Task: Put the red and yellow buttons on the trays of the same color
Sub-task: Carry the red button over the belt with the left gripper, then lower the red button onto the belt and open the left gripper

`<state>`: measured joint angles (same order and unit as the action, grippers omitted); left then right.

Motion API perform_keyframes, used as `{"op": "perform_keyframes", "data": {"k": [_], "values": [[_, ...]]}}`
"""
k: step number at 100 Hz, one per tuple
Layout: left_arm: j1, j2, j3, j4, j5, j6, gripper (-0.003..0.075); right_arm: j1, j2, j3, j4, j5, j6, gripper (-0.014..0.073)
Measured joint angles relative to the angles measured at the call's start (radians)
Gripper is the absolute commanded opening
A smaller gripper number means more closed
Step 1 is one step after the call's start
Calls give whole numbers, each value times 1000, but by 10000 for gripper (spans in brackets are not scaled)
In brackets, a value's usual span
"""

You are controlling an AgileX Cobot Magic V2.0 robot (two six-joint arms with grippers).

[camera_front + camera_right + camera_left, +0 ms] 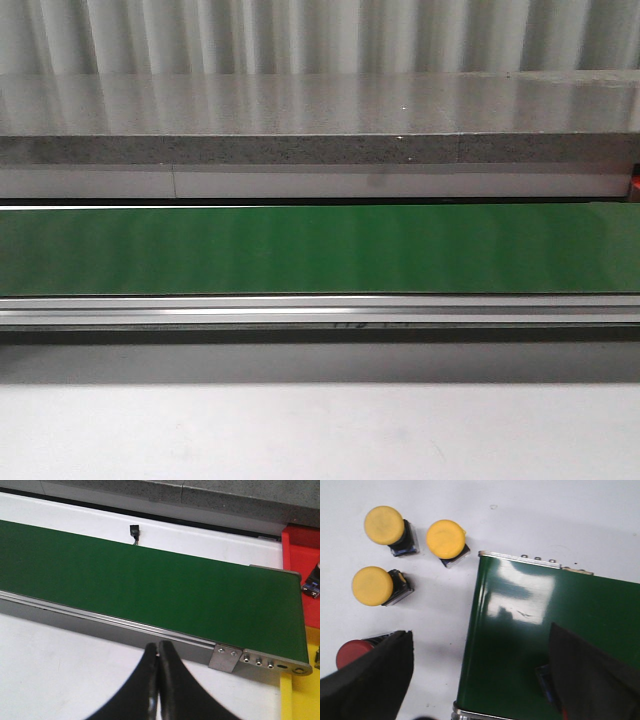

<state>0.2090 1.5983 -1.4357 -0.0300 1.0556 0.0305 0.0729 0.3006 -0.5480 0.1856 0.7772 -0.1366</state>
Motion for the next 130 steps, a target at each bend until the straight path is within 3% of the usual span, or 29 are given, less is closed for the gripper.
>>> {"op": "perform_keyframes", "data": {"k": [52, 84, 130], "values": [[211, 233, -78, -54, 33, 86, 536, 0, 0, 0, 0, 0, 0, -67], [227, 368, -203, -58, 53, 88, 536, 0, 0, 0, 0, 0, 0, -67], [227, 468, -232, -56, 41, 88, 520, 0, 0, 0, 0, 0, 0, -67]]}}
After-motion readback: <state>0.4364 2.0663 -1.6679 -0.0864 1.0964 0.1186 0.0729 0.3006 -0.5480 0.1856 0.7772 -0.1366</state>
